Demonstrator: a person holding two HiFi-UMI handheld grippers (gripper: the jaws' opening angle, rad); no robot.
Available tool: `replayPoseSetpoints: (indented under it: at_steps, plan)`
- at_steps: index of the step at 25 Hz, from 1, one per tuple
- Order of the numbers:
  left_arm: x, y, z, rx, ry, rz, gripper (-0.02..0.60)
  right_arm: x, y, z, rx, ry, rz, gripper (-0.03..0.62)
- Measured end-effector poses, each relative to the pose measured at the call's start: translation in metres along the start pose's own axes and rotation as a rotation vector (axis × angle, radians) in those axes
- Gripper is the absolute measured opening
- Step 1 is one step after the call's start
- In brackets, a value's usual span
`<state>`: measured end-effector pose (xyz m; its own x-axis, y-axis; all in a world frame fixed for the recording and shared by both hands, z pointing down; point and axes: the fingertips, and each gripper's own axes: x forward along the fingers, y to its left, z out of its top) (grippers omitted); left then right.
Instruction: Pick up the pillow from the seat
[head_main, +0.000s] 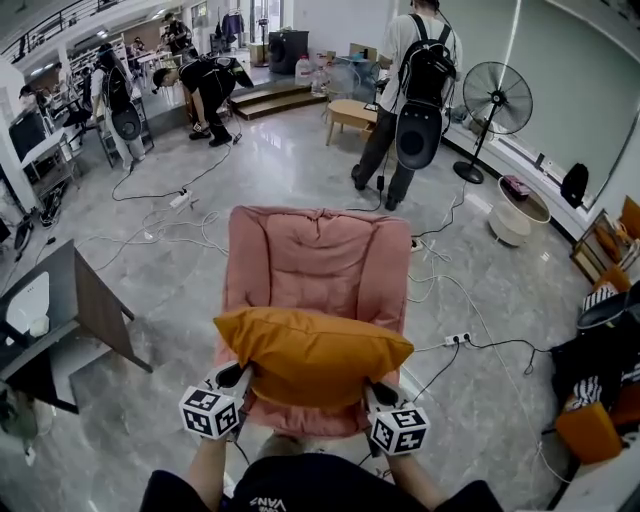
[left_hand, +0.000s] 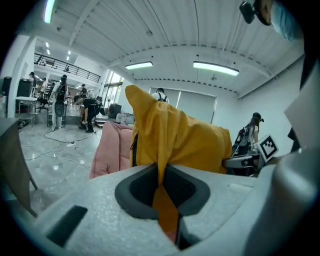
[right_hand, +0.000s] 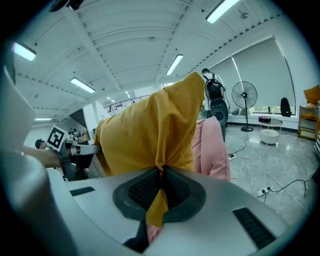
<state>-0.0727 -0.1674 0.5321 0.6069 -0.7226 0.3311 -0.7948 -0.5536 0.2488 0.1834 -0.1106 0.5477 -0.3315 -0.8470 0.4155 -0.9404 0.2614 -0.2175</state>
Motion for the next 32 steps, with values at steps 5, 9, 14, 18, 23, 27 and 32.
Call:
replayPoseSetpoints:
  at_steps: [5,9,14,18,23,27,32]
  plan:
    - [-0.022,-0.005,0.038,0.006,-0.118,0.02,0.035,-0.014,0.015,0.045,-0.061,-0.105,0.041,0.012]
    - [-0.037,-0.007,0.068,0.019,-0.195,0.031,0.035,-0.026,0.027,0.083,-0.108,-0.194,0.077,0.012]
    - [-0.058,-0.017,0.105,0.065,-0.269,0.028,0.034,-0.046,0.04,0.129,-0.156,-0.294,0.099,0.012]
    - [-0.071,-0.034,0.134,0.105,-0.329,0.015,0.032,-0.064,0.042,0.159,-0.176,-0.363,0.113,0.012]
    - [-0.09,-0.047,0.167,0.15,-0.397,0.013,0.031,-0.081,0.049,0.186,-0.194,-0.436,0.14,0.014]
    - [-0.102,-0.055,0.186,0.192,-0.442,0.017,0.031,-0.091,0.055,0.202,-0.2,-0.477,0.155,0.014]
    - [-0.112,-0.057,0.203,0.225,-0.471,0.02,0.029,-0.1,0.064,0.221,-0.22,-0.516,0.166,0.014]
